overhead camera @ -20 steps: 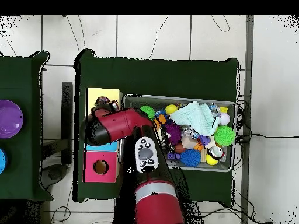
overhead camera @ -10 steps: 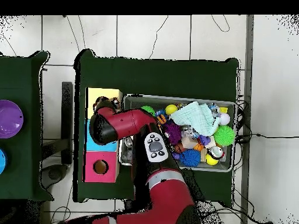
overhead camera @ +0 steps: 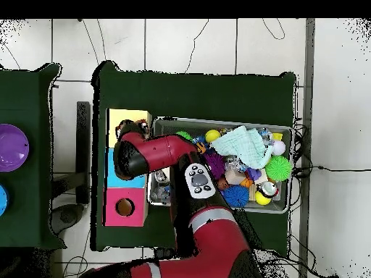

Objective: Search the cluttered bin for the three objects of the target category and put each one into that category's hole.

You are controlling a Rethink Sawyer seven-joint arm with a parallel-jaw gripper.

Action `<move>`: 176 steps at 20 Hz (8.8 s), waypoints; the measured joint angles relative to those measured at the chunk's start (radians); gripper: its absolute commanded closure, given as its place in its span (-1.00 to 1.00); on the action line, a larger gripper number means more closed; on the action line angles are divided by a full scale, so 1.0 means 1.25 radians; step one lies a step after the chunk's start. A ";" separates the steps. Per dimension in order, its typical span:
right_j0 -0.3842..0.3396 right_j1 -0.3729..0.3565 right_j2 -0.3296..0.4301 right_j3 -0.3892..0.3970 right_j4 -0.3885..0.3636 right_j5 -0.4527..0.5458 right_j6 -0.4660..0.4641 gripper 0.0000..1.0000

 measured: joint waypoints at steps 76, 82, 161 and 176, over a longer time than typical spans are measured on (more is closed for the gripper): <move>-0.007 -0.106 0.024 0.070 -0.024 0.070 0.000 1.00; -0.007 -0.111 0.024 0.065 -0.024 0.070 0.000 1.00; -0.093 -0.290 -0.103 0.086 -0.022 0.257 0.000 -1.00; -0.365 -0.311 -0.004 -0.049 0.054 0.509 0.000 -1.00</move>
